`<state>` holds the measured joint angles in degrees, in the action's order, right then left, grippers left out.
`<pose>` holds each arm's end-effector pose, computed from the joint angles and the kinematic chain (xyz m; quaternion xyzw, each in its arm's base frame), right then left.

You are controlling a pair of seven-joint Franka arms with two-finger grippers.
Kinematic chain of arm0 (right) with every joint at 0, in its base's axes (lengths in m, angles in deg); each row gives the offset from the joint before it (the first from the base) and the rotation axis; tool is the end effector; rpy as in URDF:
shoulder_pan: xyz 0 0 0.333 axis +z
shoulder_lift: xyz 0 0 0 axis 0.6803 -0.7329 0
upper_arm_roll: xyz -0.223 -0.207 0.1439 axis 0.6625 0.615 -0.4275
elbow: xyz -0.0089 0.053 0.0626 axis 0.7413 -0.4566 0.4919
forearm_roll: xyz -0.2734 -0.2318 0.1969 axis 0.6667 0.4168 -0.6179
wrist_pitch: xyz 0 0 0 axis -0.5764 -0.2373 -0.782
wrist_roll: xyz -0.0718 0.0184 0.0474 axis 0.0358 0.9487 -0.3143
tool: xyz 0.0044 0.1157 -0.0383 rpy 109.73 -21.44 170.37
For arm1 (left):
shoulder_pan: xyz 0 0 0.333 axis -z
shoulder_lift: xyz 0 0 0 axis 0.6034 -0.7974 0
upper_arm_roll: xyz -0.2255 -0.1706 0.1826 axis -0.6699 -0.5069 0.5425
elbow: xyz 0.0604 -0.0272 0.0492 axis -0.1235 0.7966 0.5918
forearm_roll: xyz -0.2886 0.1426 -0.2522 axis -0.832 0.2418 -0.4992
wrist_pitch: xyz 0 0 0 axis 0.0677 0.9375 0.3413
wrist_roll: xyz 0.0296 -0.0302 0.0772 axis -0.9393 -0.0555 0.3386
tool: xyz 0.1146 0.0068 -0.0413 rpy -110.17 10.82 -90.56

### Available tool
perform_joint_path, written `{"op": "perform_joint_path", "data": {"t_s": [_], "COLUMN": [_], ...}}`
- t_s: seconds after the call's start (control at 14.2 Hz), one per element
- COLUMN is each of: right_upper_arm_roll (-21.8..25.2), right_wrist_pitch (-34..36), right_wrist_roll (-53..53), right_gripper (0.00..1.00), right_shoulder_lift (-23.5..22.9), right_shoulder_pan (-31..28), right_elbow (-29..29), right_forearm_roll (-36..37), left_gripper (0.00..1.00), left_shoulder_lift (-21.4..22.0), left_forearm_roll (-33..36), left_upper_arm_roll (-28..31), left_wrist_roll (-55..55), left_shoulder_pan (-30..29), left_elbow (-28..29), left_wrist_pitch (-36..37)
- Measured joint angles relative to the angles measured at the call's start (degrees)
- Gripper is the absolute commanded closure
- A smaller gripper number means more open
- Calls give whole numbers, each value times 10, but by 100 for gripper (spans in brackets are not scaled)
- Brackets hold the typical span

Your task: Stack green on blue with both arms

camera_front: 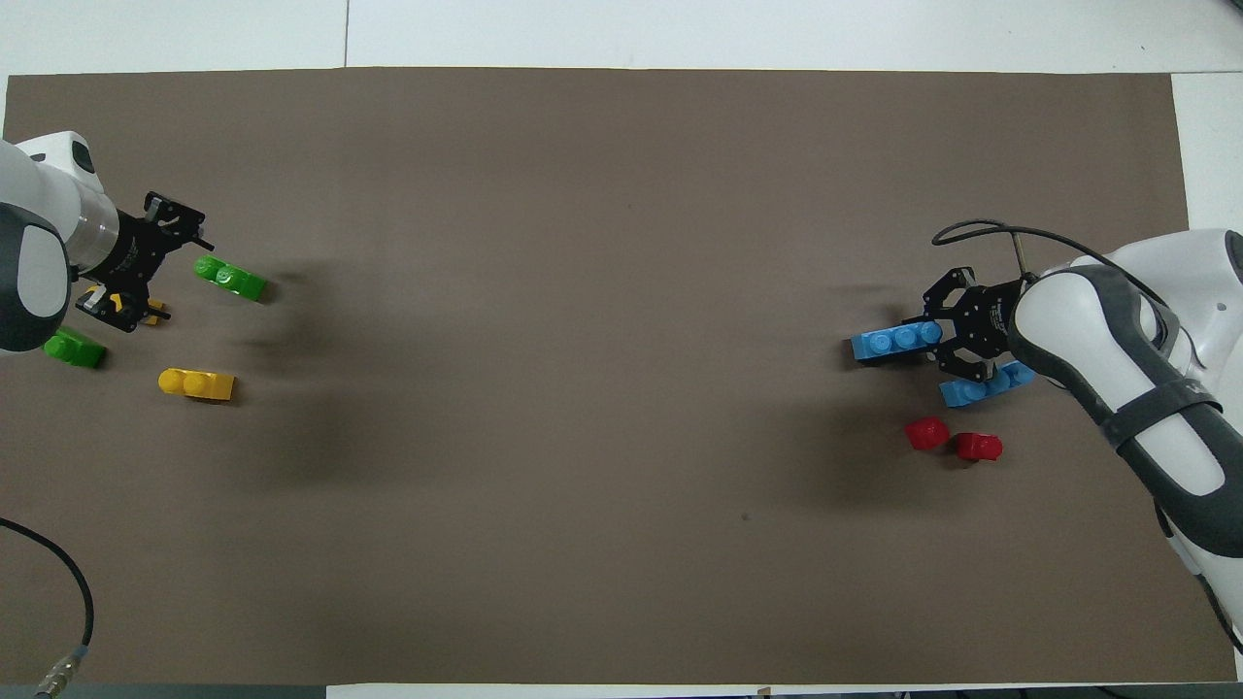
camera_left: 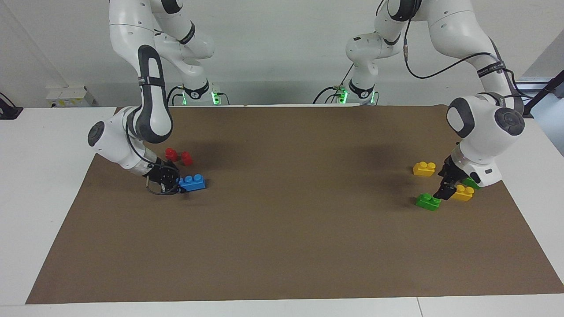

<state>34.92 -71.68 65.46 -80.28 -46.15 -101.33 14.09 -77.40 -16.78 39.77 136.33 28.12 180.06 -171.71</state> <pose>0.5934 -0.0268 0.2953 -0.7559 0.6168 0.1520 0.1583 0.6658 0.0546 0.3701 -0.8709 -0.4913 0.0053 0.0119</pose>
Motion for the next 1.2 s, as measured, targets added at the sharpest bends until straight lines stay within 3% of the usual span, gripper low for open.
{"op": "perform_joint_path", "data": {"t_s": [0.28,0.56,0.91,1.2], "right_upper_arm_roll": [-2,-7,-7,-7], "right_wrist_pitch": [113,122,12,-120], "right_wrist_roll": [105,228,404,447], "right_gripper": [100,100,100,100], "right_shoulder_lift": [31,70,70,70], "right_shoulder_pan": [35,172,287,341], "right_elbow": [88,91,65,6], "right_forearm_roll": [-1,-2,-2,-2], "left_gripper": [0,0,0,0], "left_shoulder_lift": [-9,-31,-52,-53], "left_forearm_roll": [-1,-2,-2,-2], "left_upper_arm_roll": [1,1,2,0], "left_wrist_roll": [35,60,62,71], "left_shoulder_pan": [-4,-5,-13,-13], "left_elbow": [-3,-2,8,17], "left_wrist_pitch": [-43,-86,-99,-102]}}
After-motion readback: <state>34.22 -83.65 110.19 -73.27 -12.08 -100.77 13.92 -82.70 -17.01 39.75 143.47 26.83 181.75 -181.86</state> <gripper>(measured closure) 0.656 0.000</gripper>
